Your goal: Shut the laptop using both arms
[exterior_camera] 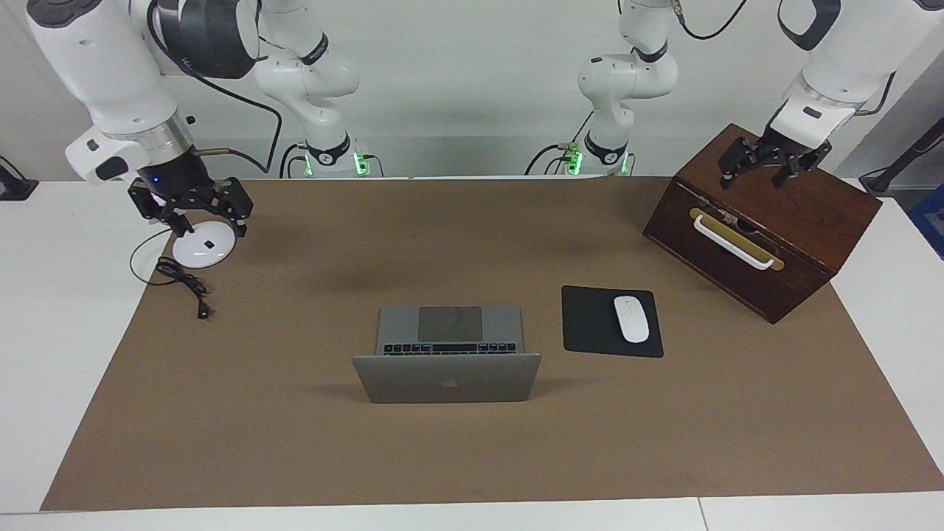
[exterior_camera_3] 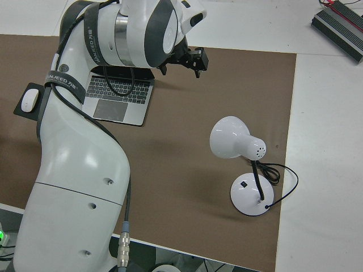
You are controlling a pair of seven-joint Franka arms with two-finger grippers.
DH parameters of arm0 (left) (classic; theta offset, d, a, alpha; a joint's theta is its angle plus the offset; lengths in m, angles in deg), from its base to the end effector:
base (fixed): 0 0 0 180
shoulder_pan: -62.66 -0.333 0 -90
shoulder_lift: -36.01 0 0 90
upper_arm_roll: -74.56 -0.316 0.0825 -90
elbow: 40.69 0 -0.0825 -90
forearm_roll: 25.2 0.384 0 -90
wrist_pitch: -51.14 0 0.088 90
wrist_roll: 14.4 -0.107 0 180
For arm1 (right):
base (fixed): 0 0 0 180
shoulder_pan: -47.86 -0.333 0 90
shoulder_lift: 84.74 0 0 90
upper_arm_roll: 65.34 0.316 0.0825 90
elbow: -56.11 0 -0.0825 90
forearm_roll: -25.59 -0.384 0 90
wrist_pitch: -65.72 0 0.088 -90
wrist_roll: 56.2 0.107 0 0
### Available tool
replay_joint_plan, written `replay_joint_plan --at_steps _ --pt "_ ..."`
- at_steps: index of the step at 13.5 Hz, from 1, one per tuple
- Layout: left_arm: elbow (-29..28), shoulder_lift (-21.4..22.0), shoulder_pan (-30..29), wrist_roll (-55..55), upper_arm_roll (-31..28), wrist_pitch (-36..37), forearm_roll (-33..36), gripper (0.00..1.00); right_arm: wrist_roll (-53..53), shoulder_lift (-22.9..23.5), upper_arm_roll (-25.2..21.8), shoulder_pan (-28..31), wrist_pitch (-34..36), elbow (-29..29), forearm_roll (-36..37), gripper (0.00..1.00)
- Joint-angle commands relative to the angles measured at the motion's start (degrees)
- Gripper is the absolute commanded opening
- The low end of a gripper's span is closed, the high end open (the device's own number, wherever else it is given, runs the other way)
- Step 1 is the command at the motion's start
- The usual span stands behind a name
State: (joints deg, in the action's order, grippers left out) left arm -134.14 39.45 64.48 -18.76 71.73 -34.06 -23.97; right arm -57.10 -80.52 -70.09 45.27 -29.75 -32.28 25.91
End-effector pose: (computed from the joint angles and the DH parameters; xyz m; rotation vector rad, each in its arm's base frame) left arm 0.5260 0.0125 0.6218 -3.1229 0.0903 0.1325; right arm 0.5857 -0.0209 0.6047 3.1275 -0.0332 0.0780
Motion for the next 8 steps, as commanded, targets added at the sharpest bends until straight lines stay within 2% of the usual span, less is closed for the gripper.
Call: replay_joint_plan --at_steps 1,8 --pt "-0.6 0.6 0.6 0.0 -0.7 -0.4 0.1 1.0 -0.2 0.4 0.4 0.7 -0.5 0.3 -0.9 1.0" --pt "-0.6 0.6 0.5 -0.2 -0.7 -0.4 0.1 1.0 -0.2 1.0 0.4 0.7 -0.6 0.3 -0.7 1.0"
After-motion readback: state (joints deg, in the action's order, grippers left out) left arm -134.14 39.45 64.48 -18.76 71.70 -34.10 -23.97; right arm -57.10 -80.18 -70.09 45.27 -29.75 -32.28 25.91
